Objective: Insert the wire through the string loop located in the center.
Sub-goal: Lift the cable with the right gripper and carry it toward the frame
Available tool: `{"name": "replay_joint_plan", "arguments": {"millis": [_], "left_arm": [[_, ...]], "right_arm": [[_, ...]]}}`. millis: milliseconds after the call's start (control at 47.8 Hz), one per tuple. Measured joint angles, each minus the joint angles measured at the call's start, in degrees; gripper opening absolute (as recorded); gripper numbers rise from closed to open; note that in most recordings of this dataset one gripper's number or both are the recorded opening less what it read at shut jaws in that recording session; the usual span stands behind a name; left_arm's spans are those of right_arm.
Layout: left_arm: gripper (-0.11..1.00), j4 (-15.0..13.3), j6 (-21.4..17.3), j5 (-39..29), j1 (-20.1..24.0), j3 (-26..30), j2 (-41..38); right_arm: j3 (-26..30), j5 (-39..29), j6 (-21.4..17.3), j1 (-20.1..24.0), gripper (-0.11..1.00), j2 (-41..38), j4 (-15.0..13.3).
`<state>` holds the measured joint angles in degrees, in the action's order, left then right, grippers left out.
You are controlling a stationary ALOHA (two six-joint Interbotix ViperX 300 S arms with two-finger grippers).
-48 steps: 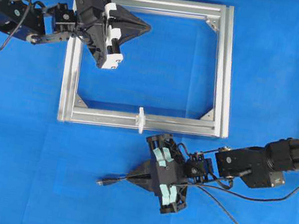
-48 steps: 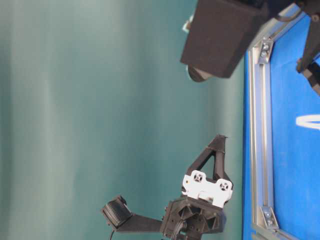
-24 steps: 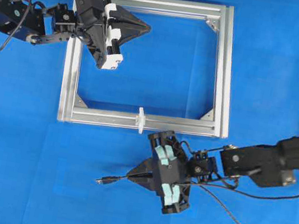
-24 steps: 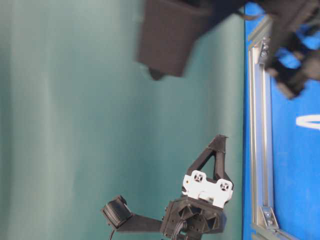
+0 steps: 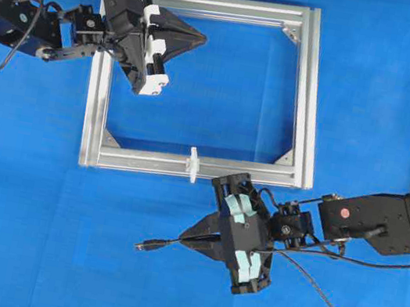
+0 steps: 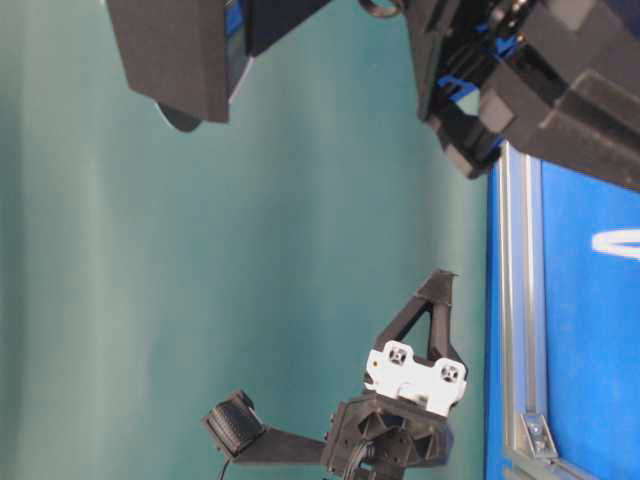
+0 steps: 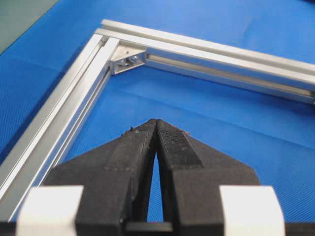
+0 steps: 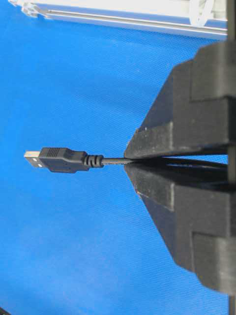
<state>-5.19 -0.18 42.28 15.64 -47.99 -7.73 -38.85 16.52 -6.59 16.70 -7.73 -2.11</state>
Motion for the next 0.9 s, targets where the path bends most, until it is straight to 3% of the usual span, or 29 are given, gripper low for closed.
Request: {"name": "replay_joint_plan", "arguments": {"millis": [460, 899], "left_arm": [[0.0, 0.0, 0.0, 0.0, 0.0, 0.0, 0.0], [0.0, 0.0, 0.0, 0.0, 0.0, 0.0, 0.09]], "right_arm": [[-3.69, 0.62, 0.0, 0.0, -0.02, 1.93, 0.09], [-3.69, 1.14, 0.0, 0.0, -0.02, 2.02, 0.09]]}}
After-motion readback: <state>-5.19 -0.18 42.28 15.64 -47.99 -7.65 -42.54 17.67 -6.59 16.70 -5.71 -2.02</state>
